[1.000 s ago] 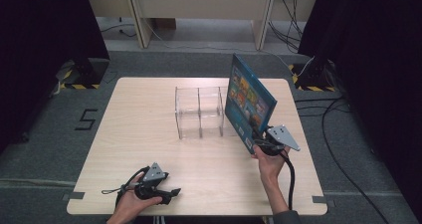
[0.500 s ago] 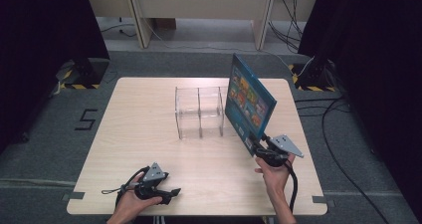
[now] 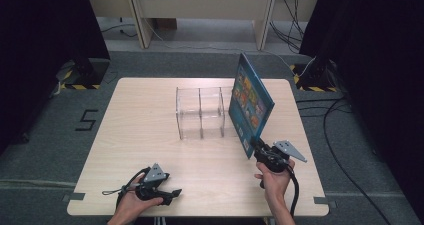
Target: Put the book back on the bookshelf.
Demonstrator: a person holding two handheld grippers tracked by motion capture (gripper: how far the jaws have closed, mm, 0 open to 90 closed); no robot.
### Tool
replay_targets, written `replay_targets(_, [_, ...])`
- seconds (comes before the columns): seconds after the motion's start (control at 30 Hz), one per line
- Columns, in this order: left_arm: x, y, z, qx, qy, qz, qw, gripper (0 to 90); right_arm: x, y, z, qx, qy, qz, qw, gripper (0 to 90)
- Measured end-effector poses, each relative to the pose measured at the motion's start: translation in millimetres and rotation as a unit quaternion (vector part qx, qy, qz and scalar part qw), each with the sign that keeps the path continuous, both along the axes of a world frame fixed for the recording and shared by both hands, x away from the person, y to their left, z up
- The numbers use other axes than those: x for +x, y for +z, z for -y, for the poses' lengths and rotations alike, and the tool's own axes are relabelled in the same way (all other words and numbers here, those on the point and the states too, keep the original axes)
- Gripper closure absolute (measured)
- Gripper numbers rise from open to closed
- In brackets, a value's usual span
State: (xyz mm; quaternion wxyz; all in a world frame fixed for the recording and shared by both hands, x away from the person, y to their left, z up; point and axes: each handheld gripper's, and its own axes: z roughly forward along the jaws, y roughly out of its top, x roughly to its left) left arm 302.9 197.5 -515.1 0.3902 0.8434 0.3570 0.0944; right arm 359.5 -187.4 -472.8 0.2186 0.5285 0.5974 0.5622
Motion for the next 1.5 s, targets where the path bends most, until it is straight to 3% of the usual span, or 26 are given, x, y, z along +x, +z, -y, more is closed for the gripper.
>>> replay_targets(0.27, [0.0, 0.0, 0.0, 0.000, 0.000, 0.000, 1.0000, 24.4, -1.5, 0.5, -5.2, -0.002, 0.005, -0.001, 1.0000, 73.5])
replay_targets(0.33, [0.0, 0.0, 0.0, 0.000, 0.000, 0.000, 1.0000, 24.4, -1.8, 0.6, -6.2, 0.012, 0.014, -0.003, 0.9998, 71.0])
replay_targets(0.4, [0.0, 0.0, 0.0, 0.000, 0.000, 0.000, 1.0000, 24.4, -2.3, 0.6, -7.2, 0.011, 0.016, -0.004, 0.9998, 70.5])
replay_targets(0.93, [-0.2, 0.0, 0.4, 0.005, -0.006, 0.002, 1.0000, 23.5, -8.8, 0.4, -2.1, -0.015, 0.014, -0.007, 0.9998, 50.8])
replay_targets(1.0, [-0.6, -0.5, 1.3, 0.010, -0.012, 0.006, 0.9999, 21.6, -10.9, -1.1, 0.8, -0.019, 0.020, -0.006, 0.9996, 47.6])
replay_targets(1.13, [-3.1, -2.3, 5.2, 0.040, -0.025, 0.028, 0.9985, 18.0, -14.7, 0.5, 2.2, -0.032, 0.026, 0.003, 0.9991, 42.5])
replay_targets(1.3, [-3.7, -2.9, 5.3, 0.040, -0.027, 0.028, 0.9984, 14.9, -18.2, 1.6, 4.7, -0.042, 0.023, 0.007, 0.9988, 38.7])
replay_targets(1.5, [-3.8, -2.9, 5.6, 0.041, -0.027, 0.028, 0.9984, 14.4, -22.2, 2.4, 8.8, -0.033, 0.022, 0.010, 0.9992, 32.5])
